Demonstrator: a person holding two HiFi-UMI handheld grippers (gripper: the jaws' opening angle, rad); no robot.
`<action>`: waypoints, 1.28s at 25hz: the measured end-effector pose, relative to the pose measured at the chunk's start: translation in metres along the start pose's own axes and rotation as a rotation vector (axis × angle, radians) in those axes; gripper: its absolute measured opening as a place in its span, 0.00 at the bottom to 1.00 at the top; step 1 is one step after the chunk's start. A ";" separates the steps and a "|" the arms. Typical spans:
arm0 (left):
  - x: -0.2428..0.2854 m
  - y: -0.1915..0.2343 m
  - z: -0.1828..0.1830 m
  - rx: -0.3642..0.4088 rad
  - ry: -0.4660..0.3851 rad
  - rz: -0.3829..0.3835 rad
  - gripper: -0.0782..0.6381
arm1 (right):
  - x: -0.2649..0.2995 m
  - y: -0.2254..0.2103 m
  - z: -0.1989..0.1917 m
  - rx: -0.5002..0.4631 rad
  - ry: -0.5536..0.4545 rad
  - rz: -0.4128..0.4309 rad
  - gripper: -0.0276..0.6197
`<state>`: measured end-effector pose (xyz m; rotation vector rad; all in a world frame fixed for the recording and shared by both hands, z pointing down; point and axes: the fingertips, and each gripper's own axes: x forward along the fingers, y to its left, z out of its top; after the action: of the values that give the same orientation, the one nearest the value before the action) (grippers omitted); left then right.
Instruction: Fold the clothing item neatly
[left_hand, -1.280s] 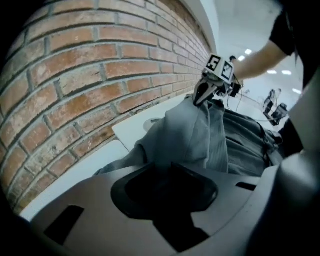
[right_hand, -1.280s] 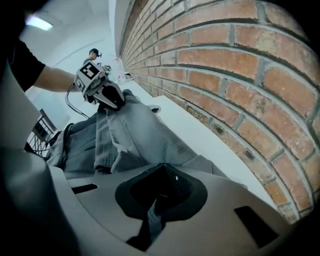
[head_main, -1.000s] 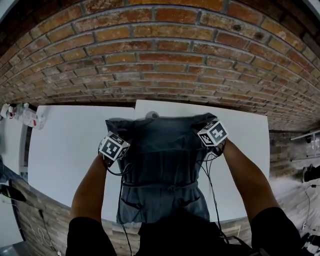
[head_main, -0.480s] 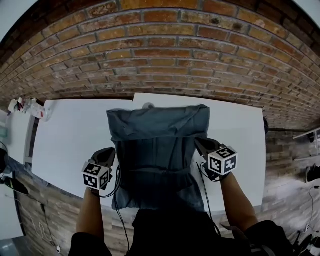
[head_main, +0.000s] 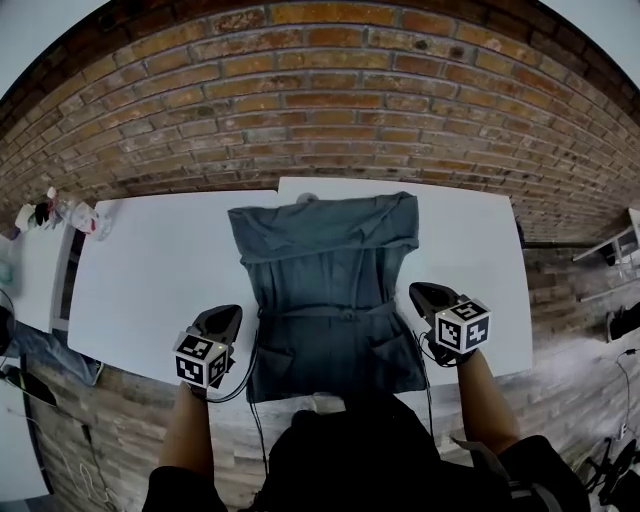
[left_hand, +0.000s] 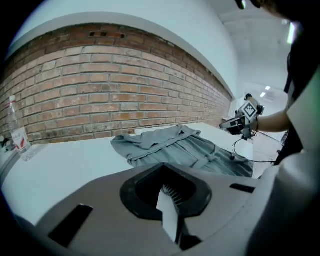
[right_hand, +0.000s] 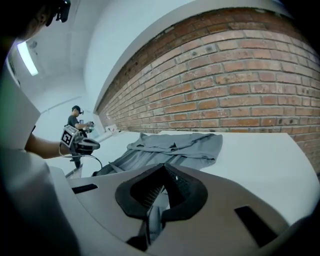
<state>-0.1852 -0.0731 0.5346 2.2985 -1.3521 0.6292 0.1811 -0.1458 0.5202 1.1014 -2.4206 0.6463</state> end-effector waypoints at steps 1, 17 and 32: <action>-0.010 -0.001 -0.002 0.011 -0.013 -0.014 0.11 | -0.009 0.007 -0.004 0.005 -0.007 -0.017 0.05; -0.105 -0.064 -0.151 0.037 0.211 -0.214 0.18 | -0.099 0.091 -0.160 0.141 0.139 -0.118 0.06; -0.078 -0.104 -0.240 -0.175 0.410 -0.022 0.35 | -0.131 0.045 -0.261 0.218 0.268 -0.221 0.34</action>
<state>-0.1695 0.1594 0.6761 1.9114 -1.1342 0.8798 0.2694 0.1036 0.6515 1.2563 -2.0042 0.9328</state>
